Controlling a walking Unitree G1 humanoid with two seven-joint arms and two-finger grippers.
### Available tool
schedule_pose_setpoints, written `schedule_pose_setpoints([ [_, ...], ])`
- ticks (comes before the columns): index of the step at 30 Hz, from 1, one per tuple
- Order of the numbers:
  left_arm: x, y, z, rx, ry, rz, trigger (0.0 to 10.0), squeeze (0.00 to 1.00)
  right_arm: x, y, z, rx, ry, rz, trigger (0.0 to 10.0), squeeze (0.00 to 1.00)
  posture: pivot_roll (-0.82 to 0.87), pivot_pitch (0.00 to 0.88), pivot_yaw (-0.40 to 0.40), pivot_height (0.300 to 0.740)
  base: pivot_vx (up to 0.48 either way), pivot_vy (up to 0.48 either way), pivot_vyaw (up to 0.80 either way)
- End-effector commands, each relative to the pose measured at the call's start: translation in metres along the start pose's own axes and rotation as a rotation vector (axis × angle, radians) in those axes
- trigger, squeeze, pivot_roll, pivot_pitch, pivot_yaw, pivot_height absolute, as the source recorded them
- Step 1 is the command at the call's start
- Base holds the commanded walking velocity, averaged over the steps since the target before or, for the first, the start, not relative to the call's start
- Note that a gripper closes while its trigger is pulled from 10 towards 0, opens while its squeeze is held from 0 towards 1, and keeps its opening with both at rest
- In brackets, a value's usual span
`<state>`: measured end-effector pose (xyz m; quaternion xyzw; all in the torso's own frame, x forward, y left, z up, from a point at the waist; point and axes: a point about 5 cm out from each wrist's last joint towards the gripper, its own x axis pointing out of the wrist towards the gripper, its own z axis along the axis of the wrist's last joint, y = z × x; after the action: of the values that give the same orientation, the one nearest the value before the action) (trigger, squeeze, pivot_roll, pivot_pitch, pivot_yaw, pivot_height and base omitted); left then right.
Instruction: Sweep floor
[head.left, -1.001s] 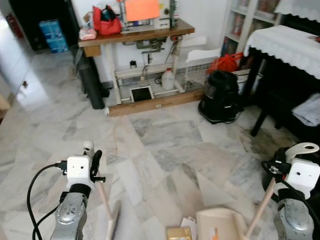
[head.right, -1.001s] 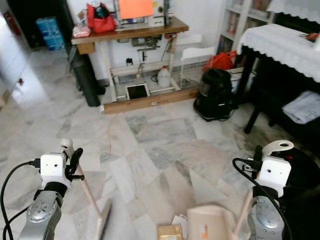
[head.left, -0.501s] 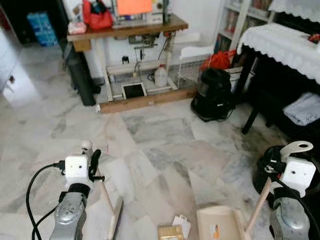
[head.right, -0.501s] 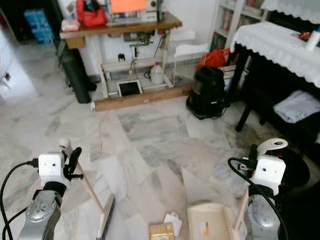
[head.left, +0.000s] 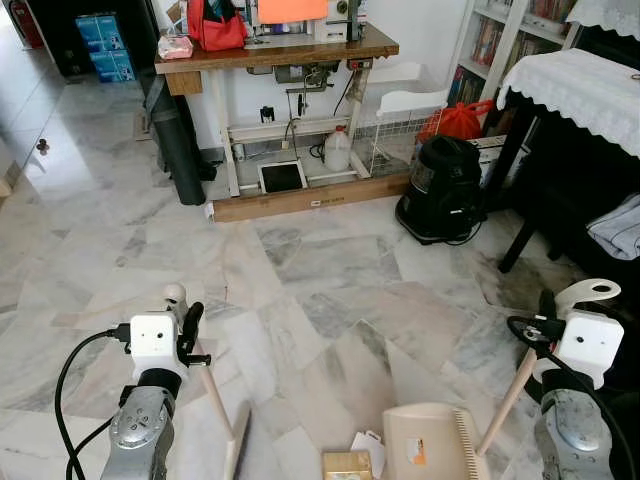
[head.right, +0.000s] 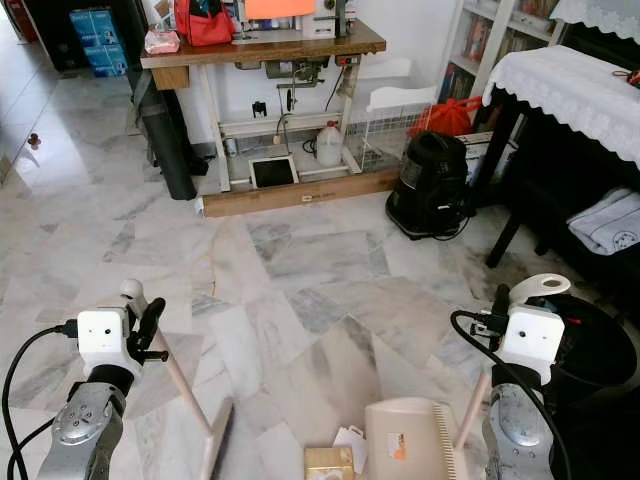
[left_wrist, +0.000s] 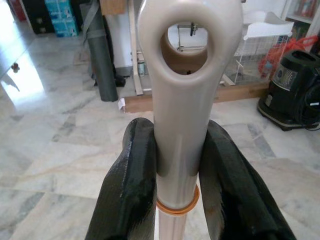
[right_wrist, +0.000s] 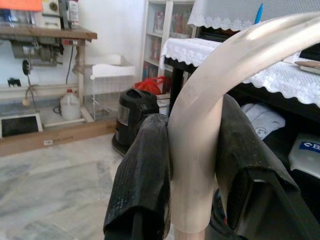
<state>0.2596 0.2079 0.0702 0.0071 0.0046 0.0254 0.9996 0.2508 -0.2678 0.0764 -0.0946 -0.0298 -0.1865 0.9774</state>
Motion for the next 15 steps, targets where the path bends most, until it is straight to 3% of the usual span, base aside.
schedule_pose_setpoints([
  [1, 0.006, 0.004, 0.01, -0.026, -0.035, 0.017, 10.0, 0.0, 0.006, 0.001, 0.005, -0.024, -0.035, 0.006, 10.0, 0.0, -0.04, 0.0, 0.008, 0.74, 0.0, 0.0, 0.0],
  [6, 0.012, 0.009, 0.017, -0.112, -0.038, 0.041, 10.0, 0.0, 0.016, 0.002, 0.003, -0.052, -0.036, -0.021, 10.0, 0.0, -0.04, 0.0, 0.022, 0.74, 0.0, 0.0, 0.0],
  [15, 0.027, 0.002, 0.029, -0.183, -0.04, -0.015, 10.0, 0.0, 0.033, 0.018, 0.009, -0.113, -0.068, 0.002, 10.0, 0.0, -0.03, 0.0, 0.045, 0.74, 0.0, 0.0, 0.0],
])
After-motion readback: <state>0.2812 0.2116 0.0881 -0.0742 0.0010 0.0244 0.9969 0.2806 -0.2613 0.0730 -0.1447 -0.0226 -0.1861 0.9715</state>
